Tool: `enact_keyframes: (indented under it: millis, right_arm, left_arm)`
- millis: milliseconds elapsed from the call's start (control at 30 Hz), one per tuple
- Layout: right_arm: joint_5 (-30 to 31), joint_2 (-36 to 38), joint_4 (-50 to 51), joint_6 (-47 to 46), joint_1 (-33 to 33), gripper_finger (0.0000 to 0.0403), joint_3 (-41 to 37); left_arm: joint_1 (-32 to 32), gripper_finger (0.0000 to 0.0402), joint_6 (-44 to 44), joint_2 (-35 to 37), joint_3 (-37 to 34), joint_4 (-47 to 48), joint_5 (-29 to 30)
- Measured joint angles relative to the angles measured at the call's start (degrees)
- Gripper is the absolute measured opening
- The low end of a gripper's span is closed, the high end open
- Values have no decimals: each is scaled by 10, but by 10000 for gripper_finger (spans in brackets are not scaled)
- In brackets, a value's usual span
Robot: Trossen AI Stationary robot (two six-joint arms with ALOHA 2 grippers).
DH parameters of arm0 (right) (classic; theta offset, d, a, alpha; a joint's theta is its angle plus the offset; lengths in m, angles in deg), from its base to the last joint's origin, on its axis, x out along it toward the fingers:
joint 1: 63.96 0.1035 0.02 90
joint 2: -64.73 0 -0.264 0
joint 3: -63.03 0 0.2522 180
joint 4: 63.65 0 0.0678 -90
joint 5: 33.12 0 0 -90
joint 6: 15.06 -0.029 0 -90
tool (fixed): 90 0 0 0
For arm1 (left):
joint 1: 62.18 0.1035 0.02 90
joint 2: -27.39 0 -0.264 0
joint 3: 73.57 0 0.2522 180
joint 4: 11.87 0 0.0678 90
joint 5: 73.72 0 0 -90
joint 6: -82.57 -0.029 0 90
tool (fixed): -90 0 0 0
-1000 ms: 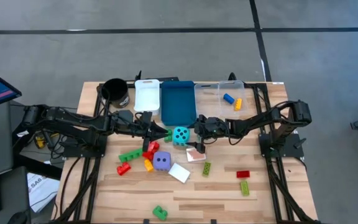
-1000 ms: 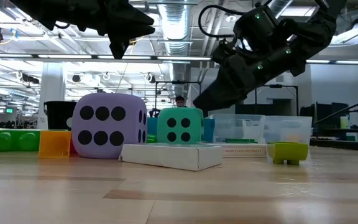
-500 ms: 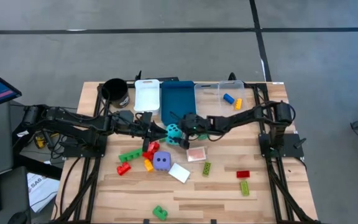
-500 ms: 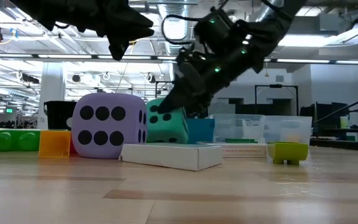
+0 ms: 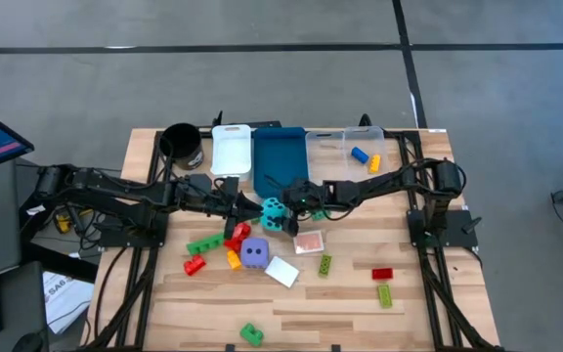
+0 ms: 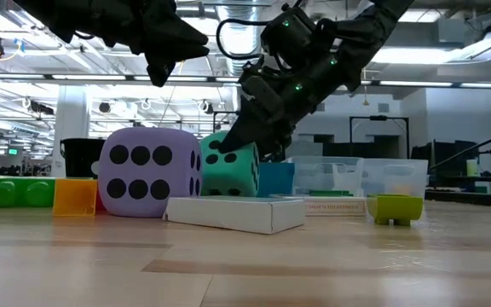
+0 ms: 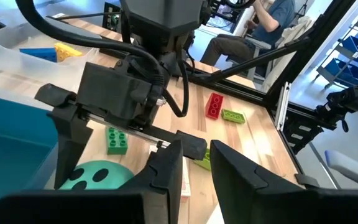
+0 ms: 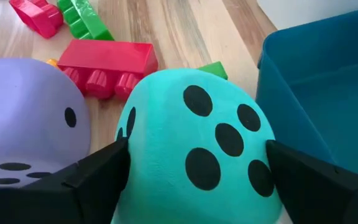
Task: Pick & Place Toys
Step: Put the blue dice into the blue bin
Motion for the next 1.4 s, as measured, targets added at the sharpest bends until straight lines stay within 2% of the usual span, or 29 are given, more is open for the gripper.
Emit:
enact_keyframes:
  millis: [233,467,667,733,867,1033,1233,1400]
  right_arm:
    - [10,0,0,-13,5,290,0]
    - [30,18,6,-13,15,282,-2]
    - [23,87,22,13,26,278,-5]
    - [41,120,19,28,27,278,-3]
    - [114,172,39,75,20,278,-3]
    - [167,207,45,123,-28,278,-2]
    - [157,184,3,154,-117,279,-2]
    - [59,128,-63,139,-182,280,-1]
  left_arm:
    - [0,76,0,0,0,0,0]
    - [0,76,0,0,0,0,0]
    - [0,76,0,0,0,-1,-1]
    - [0,76,0,0,0,-1,-1]
    - [0,76,0,0,0,-1,-1]
    - [0,76,0,0,0,-1,-1]
    - [0,76,0,0,0,-1,-1]
    - [1,76,0,0,0,-6,-1]
